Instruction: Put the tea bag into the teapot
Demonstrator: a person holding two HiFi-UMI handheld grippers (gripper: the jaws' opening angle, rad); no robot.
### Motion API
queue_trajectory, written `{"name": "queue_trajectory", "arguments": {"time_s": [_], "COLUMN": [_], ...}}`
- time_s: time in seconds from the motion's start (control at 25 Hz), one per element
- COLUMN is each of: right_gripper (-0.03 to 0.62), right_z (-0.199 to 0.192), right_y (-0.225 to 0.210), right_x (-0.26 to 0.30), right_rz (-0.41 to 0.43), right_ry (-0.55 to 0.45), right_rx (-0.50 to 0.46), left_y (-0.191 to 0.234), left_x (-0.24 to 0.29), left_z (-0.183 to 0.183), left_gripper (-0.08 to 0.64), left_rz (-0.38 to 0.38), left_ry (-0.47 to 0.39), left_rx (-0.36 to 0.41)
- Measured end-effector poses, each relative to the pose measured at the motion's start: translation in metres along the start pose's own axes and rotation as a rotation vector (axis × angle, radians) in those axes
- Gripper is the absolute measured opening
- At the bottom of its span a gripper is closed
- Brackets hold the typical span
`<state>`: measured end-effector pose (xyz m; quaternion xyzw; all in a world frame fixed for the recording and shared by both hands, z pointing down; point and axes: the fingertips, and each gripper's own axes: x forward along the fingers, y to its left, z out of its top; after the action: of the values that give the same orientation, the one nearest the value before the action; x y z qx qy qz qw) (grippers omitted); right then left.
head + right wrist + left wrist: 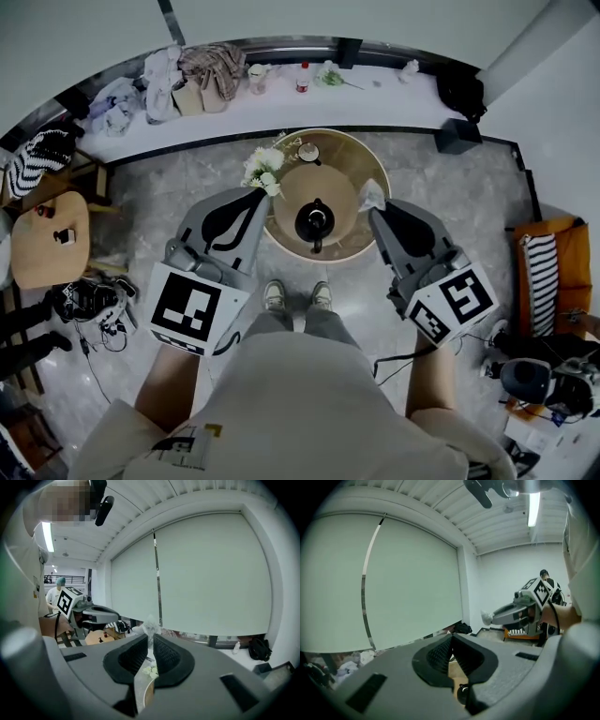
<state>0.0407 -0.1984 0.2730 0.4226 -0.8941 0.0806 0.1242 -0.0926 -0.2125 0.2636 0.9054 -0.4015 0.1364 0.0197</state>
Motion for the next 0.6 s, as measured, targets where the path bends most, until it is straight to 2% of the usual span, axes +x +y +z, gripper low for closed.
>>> {"name": "queue_trajectory", "arguments": {"time_s": [0.16,0.24,0.4,0.6], "right_gripper": [0.034,0.034,0.034,0.034], "right_z": [-0.027,-0.038,-0.066,-0.109], "right_y": [-0.016,-0.026,-0.048,-0.060], "right_x": [0.018,0.029,0.055,0.091], "right_rz": [0.054,0.061,0.076,0.144], "right_ry": [0.115,0.139,0.214,0.327], "right_rx": [-0.043,-0.051,-0.067,-0.051], "left_y": [0.000,0.000,-0.002,0.001], "left_x": [0.017,0.026,0.049,0.080], "left_z": [-0.010,-0.014,-0.016,-0.042], "left_gripper": [0.008,0.008,0.008,0.008], "left_rz": [0.017,0.026,0.023,0.016], "left_ry": [0.046,0.055,0.072,0.123], "left_rx": [0.015,0.016,0.084,0.046]}}
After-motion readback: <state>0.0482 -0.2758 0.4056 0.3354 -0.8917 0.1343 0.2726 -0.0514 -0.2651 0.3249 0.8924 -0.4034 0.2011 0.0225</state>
